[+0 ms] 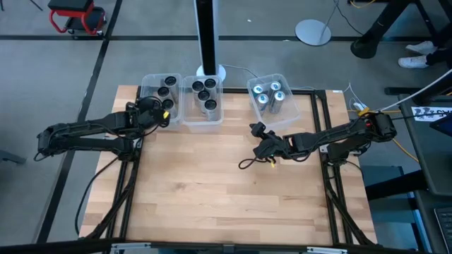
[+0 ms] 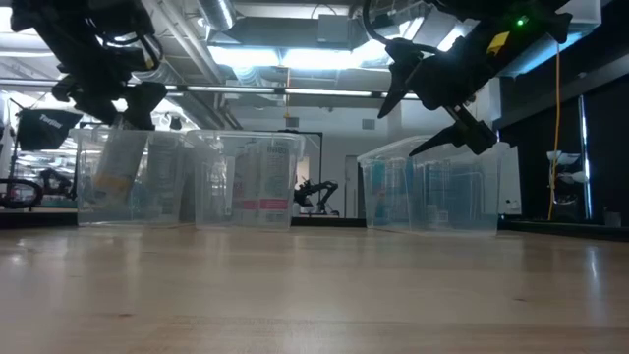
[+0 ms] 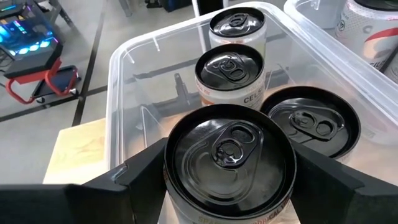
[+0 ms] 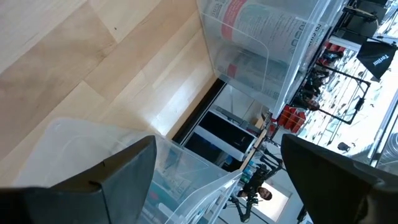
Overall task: Sort soda cans
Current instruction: Put the white-yellow soda can into the top left transparent bin
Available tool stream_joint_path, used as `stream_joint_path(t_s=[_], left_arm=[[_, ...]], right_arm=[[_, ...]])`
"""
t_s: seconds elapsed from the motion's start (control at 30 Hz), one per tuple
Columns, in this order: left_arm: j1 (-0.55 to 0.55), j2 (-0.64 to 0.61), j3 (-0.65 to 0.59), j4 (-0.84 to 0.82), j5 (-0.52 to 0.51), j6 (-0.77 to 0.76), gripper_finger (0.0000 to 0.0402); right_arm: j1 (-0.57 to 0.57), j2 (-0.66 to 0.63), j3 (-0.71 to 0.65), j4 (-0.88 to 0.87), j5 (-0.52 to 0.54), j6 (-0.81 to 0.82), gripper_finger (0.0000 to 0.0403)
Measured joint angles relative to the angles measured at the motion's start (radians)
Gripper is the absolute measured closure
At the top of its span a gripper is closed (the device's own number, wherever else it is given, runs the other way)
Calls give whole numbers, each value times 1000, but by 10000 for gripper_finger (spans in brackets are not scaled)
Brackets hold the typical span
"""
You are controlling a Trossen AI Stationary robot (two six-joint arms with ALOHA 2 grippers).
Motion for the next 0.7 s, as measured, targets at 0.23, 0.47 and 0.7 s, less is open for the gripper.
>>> stream_joint_path(t_s=[0.23,0.47,0.7], left_arm=[[0,0,0,3,4,23,137],[0,1,0,3,8,39,137],[0,1,-1,2,9,37,136]], right_arm=[[2,0,0,0,-1,1,59],[2,0,0,0,-1,0,59],[2,0,0,0,-1,0,59]])
